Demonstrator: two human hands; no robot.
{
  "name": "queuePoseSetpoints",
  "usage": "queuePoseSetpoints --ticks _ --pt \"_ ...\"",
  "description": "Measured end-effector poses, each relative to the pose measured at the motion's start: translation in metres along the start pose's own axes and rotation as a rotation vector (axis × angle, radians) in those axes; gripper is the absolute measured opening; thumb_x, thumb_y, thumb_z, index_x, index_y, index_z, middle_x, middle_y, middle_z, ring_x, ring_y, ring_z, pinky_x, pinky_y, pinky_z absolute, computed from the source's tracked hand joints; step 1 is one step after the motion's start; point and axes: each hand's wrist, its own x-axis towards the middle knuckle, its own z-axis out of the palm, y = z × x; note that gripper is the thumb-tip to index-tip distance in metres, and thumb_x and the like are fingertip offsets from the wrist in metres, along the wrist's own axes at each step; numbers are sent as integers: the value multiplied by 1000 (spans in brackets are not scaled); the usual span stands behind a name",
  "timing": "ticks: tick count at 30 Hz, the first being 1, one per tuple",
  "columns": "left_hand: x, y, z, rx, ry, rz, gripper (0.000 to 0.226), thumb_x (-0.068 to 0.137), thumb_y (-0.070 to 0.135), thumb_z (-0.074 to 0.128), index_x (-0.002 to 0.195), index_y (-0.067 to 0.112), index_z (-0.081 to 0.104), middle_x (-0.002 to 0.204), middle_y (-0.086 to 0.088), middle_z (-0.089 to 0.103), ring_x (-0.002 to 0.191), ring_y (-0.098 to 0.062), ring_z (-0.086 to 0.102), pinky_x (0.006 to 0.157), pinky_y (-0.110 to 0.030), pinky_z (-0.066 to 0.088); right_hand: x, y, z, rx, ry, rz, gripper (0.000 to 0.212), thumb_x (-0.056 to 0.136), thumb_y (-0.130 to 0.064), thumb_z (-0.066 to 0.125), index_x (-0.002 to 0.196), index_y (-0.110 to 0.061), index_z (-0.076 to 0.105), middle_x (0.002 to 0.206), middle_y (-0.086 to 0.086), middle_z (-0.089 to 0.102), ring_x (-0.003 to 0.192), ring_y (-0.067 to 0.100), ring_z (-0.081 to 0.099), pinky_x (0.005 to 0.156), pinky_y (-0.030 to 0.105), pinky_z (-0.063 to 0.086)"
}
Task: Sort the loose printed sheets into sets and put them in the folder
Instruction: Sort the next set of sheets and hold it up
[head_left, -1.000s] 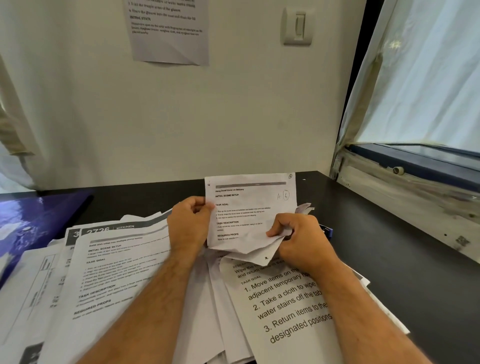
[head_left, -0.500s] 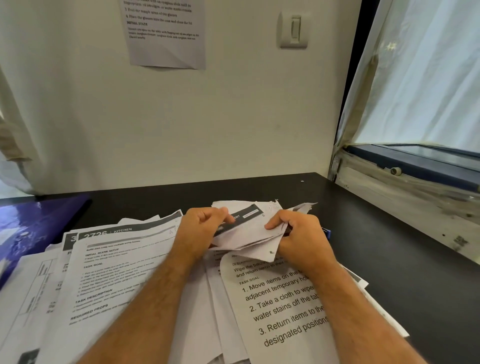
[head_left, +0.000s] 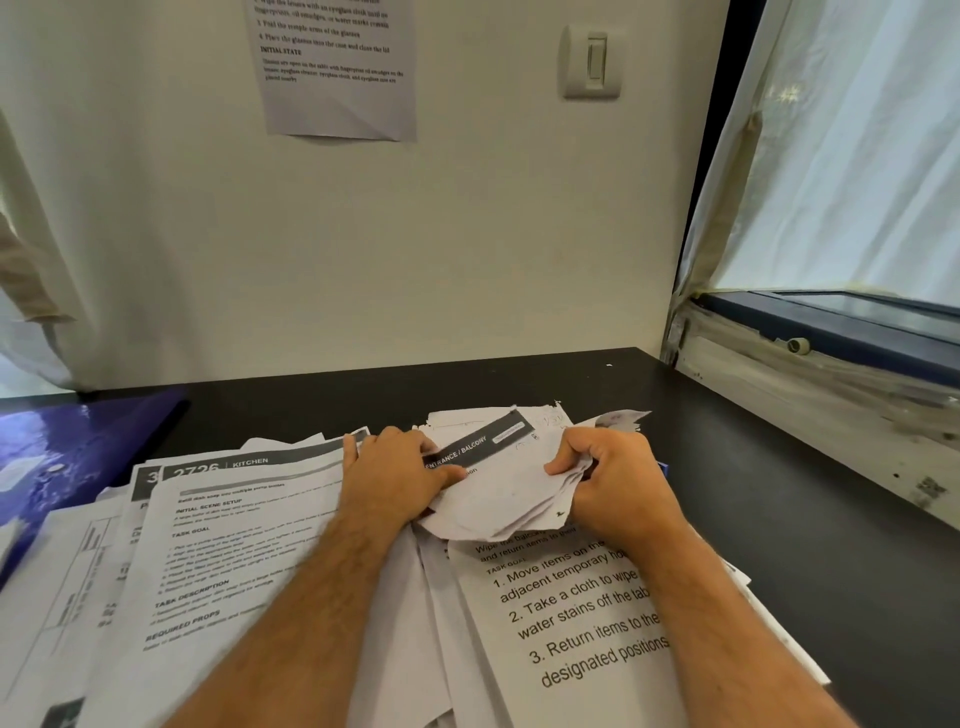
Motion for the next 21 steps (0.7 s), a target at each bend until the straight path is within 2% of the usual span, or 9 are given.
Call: queuePoseSetpoints --ticks 2,3,5,6,8,13,16,19,21 --pt "-3 2 -2 -117 111 17 20 91 55 62 102 38 60 109 12 66 112 -12 59 123 -51 14 0 1 1 6 -6 -7 15 77 -9 79 73 -21 71 86 -15 69 85 9 65 74 36 60" --pt "-4 3 -4 -199 172 15 14 92 51 63 95 38 57 101 14 66 103 -11 61 120 -50 25 0 1 1 6 -7 -12 16 77 -10 80 72 -22 71 86 -15 70 86 9 65 74 37 60" --pt "-6 4 -5 -343 282 3 15 91 49 64 90 38 55 93 15 64 92 -10 62 103 -45 48 0 2 1 -2 -6 -18 16 76 -12 81 73 -23 70 86 -16 69 86 9 65 74 37 60" --pt "-6 4 -5 -375 333 7 15 91 50 65 91 39 55 91 17 63 90 -11 62 95 -42 53 -1 1 1 -5 -1 -23 15 76 -13 82 73 -24 70 85 -17 69 85 9 64 74 37 60" --pt "-8 5 -7 -388 406 35 13 90 51 66 93 40 59 88 19 63 88 -10 63 90 -41 55 -1 0 1 -3 30 -45 16 74 -14 83 76 -25 70 84 -17 68 83 7 64 74 37 59" --pt "-13 20 -16 -467 508 170 8 90 40 69 97 36 70 84 25 60 81 -4 62 94 -42 53 0 -3 2 22 60 -70 21 75 -13 82 84 -28 70 93 -14 67 89 10 64 75 36 60" --pt "-21 30 -20 -598 381 314 11 90 23 72 95 33 73 89 20 65 86 0 62 87 -28 55 -1 -7 2 -29 72 -129 30 82 -9 75 101 -30 68 93 -18 65 87 5 65 75 25 58" --pt "-32 34 -21 -666 144 455 24 85 14 77 83 38 74 83 18 73 83 -1 68 77 -15 52 -1 -13 2 22 27 -103 63 88 -10 68 135 -45 43 87 -12 69 75 7 67 70 23 58" --pt "-35 36 -22 -741 13 480 14 88 20 75 79 30 78 76 10 75 77 -7 70 72 -18 54 -1 -12 2 -5 21 -96 59 86 -19 73 134 -43 47 84 -10 69 73 6 66 69 23 57"
